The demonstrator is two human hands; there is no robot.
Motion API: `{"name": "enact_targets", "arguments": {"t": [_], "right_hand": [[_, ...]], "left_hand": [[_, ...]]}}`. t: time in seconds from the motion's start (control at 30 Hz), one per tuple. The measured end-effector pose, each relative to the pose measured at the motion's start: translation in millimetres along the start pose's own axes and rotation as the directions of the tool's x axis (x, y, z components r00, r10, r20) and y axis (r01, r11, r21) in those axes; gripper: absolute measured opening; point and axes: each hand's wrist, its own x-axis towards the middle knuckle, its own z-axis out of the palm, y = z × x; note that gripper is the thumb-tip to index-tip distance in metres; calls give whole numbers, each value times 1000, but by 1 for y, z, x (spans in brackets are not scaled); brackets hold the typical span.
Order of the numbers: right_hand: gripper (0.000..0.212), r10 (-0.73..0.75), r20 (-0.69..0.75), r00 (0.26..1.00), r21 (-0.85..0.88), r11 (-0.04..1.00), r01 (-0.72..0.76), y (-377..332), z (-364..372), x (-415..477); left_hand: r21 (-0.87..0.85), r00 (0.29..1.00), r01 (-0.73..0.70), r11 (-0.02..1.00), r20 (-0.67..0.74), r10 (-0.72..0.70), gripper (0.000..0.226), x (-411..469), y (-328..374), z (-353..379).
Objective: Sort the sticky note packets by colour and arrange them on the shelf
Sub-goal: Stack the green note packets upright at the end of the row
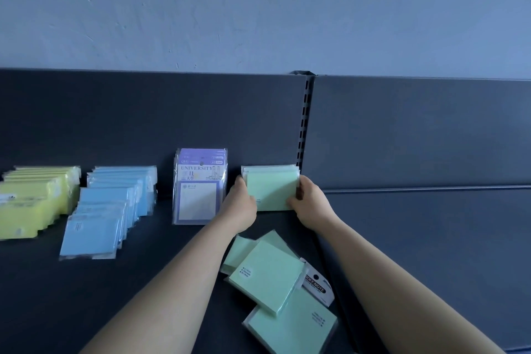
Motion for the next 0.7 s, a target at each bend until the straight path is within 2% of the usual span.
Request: {"name": "enact_targets", "arguments": {"t": [0.13, 0.37, 0.5, 0.7], "right_hand": [[38, -11, -8, 1000, -1, 1000, 11, 2, -2, 2], [37, -25, -77, 997, 16, 1000, 27, 3, -3, 4], [42, -16, -62, 998, 5, 1000, 16, 5, -2, 3], [50, -7, -61, 998, 32, 999, 9, 6, -7, 0]], "left_hand": [[-88, 998, -11, 996, -70, 5, 16, 0, -4, 1], [-125, 994, -39, 991, -109, 25, 18, 2, -2, 5], [-112, 992, -38, 993, -126, 23, 20, 3, -2, 7], [-83, 997, -10, 996, -79, 4, 23, 1, -1, 2]]}}
